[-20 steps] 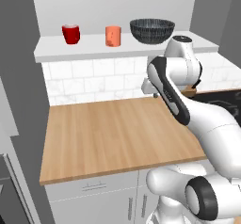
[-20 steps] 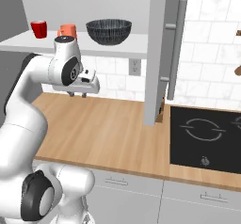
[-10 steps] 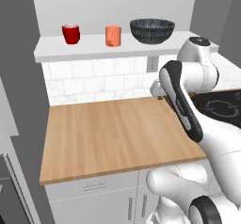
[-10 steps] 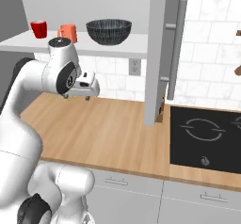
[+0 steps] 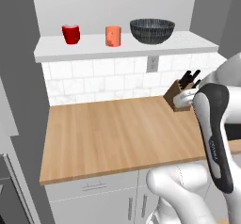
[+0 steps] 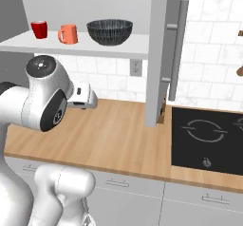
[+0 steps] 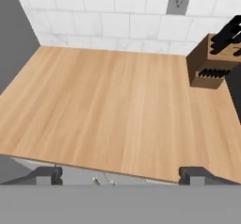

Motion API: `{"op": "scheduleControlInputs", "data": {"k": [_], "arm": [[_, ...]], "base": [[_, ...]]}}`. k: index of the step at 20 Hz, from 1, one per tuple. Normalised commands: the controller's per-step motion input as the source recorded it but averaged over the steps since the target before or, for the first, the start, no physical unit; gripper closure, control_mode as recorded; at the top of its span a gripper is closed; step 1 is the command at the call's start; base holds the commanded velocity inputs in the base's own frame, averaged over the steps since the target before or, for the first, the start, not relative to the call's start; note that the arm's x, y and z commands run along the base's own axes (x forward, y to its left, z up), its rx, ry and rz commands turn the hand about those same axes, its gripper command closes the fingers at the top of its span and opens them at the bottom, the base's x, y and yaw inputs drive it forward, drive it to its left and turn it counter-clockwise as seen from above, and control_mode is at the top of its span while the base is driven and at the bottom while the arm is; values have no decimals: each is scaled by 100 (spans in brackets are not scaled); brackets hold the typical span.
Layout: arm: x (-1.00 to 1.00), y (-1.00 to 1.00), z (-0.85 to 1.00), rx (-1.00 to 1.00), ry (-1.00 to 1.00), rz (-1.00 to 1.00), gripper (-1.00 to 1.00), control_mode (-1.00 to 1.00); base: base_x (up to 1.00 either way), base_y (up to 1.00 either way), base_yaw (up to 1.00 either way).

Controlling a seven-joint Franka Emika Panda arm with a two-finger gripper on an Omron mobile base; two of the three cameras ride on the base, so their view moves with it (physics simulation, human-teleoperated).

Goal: Gather all objects into one cabinet and sort the glasses and bowls to opposite sides.

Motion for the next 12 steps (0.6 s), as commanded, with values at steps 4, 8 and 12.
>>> {"op": "scheduleControlInputs", "data": {"k": [4,8,12], "arm": [[-43,-20,100,0,-1,0,-100,-100],[-61,-31,68,0,2,0,-100,-100],[-87,-26,12,0,0,0,-100,-100]], "base": [[0,0,0],[0,0,0],[0,0,0]]}}
